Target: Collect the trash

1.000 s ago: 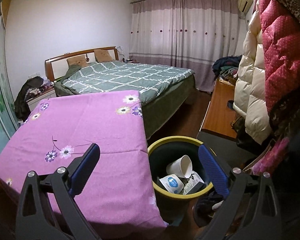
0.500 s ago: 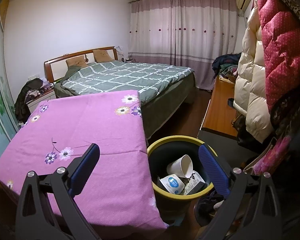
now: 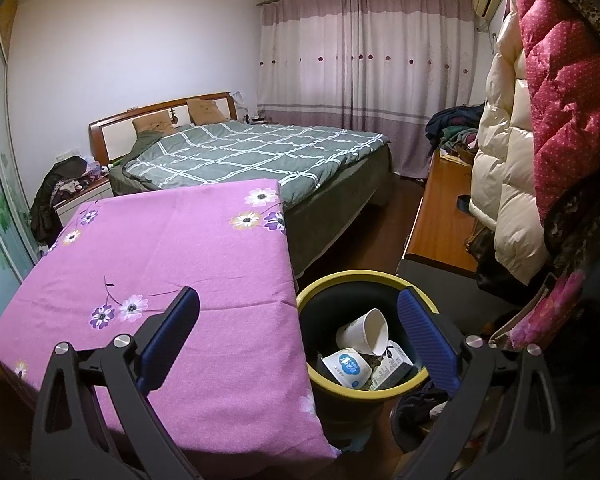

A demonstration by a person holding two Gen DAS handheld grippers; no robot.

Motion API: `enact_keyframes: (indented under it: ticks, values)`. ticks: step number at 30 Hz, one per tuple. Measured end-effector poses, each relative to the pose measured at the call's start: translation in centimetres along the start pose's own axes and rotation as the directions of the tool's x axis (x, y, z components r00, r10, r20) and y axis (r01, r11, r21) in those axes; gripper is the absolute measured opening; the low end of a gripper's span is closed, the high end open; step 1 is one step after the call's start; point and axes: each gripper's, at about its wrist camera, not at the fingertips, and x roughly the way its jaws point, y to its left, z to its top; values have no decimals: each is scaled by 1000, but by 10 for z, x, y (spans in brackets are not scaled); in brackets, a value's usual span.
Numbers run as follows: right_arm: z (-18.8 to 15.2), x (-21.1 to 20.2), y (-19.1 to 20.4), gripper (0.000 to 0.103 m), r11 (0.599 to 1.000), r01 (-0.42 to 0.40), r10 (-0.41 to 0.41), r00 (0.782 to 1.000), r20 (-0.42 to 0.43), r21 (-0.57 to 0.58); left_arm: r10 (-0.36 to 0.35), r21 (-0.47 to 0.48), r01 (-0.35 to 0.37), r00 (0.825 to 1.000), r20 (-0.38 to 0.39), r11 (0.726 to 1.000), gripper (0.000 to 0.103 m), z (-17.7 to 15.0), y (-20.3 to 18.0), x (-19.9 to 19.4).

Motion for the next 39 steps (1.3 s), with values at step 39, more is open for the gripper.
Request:
enact_keyframes:
  ticks: [39]
  values:
    - [-6,6,7,95,1000,-10,10,1000,-11,4,-4,8,4,1000,-15,1000,98,1,0,4]
